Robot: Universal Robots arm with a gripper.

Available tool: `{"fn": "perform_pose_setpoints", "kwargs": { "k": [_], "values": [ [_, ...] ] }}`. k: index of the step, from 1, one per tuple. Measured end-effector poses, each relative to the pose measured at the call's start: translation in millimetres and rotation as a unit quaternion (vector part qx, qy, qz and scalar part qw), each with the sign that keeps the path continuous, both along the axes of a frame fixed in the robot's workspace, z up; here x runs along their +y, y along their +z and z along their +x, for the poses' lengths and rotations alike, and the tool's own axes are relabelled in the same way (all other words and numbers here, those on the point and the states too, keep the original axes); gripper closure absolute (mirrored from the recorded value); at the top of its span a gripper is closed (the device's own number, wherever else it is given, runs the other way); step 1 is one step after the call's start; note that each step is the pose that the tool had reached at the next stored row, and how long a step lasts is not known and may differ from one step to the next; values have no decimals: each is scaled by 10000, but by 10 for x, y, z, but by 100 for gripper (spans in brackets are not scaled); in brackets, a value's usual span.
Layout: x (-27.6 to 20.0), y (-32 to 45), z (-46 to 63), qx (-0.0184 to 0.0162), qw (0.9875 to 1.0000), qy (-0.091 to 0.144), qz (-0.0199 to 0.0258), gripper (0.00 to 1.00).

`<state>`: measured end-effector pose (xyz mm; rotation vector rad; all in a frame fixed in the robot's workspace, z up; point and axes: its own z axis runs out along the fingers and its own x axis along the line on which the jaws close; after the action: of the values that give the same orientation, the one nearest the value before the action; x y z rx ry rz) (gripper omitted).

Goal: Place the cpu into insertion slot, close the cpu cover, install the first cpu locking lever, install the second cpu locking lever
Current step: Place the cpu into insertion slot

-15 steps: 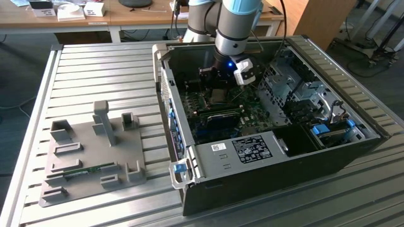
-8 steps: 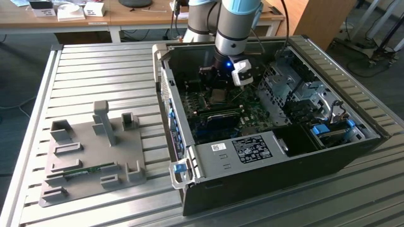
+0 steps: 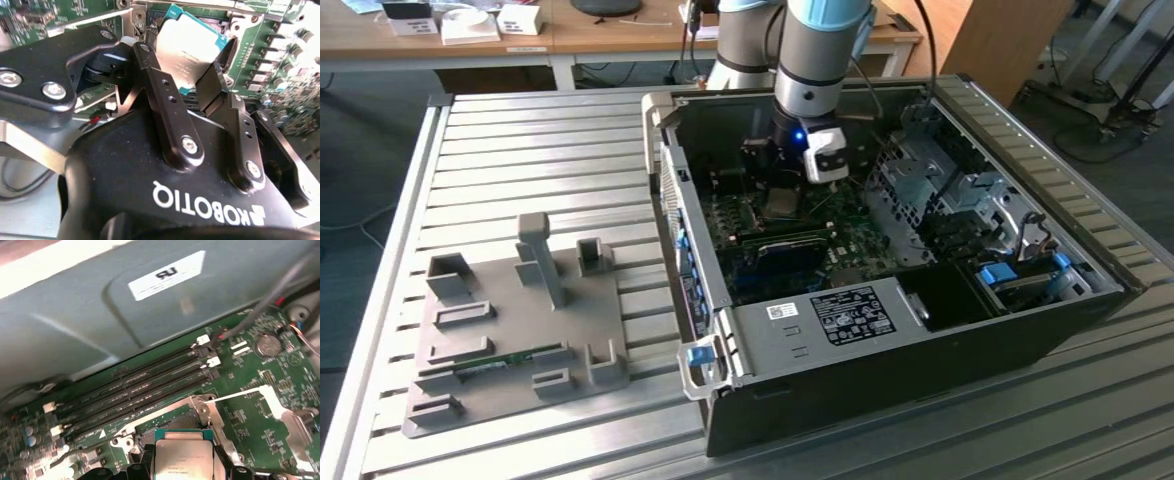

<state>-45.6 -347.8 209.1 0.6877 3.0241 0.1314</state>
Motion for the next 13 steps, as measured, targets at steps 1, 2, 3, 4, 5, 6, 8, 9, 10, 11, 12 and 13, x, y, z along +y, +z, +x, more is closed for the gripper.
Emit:
{"fn": "perform_pose_setpoints", "kwargs": {
  "k": [1, 2, 3, 4, 5, 6, 8, 9, 10, 11, 12, 13],
  "values": [
    [0, 0, 0, 0, 10000, -87, 0, 46],
    [0, 0, 0, 0, 9998, -182, 0, 46],
    [0, 0, 0, 0, 9996, -270, 0, 46],
    [0, -1, 0, 0, 9994, -356, 0, 46],
    [0, -1, 0, 0, 9990, -444, 0, 46],
    [0, -1, 0, 0, 9986, -532, 0, 46],
    [0, -2, 0, 0, 9975, -710, 0, 46],
    [0, -2, 0, 0, 9968, -797, 0, 46],
    [0, -3, 0, 0, 9960, -892, 0, 46],
    [0, -3, 0, 0, 9952, -978, 0, 46],
    [0, -4, 0, 0, 9943, -1065, 0, 46],
    [0, -5, 0, 0, 9934, -1150, 0, 46]
  ]
}}
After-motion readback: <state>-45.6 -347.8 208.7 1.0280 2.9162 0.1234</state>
